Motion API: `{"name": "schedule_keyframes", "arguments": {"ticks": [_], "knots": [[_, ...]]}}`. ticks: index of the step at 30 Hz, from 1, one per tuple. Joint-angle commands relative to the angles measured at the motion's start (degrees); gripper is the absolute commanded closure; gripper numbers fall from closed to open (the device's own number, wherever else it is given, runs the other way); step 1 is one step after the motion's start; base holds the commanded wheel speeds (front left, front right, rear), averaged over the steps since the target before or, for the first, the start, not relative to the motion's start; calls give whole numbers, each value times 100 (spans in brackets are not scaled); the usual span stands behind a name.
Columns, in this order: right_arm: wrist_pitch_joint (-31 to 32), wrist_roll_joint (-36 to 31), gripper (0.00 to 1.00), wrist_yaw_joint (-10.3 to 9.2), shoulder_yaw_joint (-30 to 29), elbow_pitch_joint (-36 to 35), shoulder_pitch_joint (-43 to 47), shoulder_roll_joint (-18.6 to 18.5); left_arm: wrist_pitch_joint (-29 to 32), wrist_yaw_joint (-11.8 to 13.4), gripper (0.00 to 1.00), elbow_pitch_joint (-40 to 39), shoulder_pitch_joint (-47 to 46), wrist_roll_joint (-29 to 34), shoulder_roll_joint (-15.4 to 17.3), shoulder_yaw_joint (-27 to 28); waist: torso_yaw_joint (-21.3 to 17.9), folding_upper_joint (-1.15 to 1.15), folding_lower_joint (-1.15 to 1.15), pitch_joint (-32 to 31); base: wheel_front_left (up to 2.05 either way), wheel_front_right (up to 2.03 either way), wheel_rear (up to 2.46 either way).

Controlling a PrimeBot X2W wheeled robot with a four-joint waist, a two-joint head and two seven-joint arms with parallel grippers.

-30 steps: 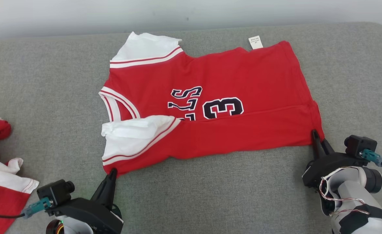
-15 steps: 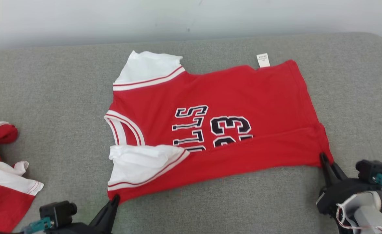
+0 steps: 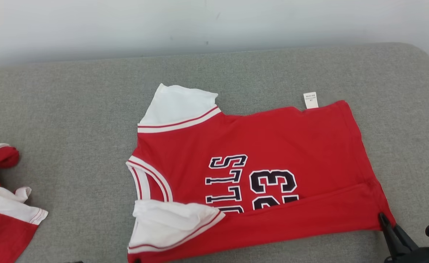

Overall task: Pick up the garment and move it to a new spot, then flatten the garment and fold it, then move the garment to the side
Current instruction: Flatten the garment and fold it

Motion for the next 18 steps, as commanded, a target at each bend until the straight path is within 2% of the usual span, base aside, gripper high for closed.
{"name": "schedule_keyframes", "arguments": {"ticks": [1, 10, 11, 12, 13, 18], "knots": [[56, -66, 100, -15, -103, -106, 139, -35, 61, 49, 100, -45, 109, -35, 40, -30, -18, 0, 0, -4, 0, 0, 0], [446, -495, 100, -15, -633, -624, 555, 271, 287, 239, 100, -4, 70, 54, -1, -210, -27, 0, 0, -59, 0, 0, 0], [471, -533, 66, -15, -716, -658, 591, 317, 282, 275, 74, 19, 61, 72, -16, -209, -24, 0, 0, -76, 0, 0, 0], [470, -580, 0, -15, -818, -695, 628, 352, 258, 314, 35, 33, 57, 92, -23, -205, -23, 0, 0, -92, 0, 0, 0], [467, -625, 0, -15, -925, -740, 656, 382, 223, 356, 0, 28, 59, 103, -37, -178, -23, 0, 0, -105, 0, 0, 0], [422, -916, 0, -15, -1316, -1033, 674, 563, 183, 556, 0, -231, 107, 69, 55, -2, -63, 0, 0, -152, 0, 0, 0]]}}
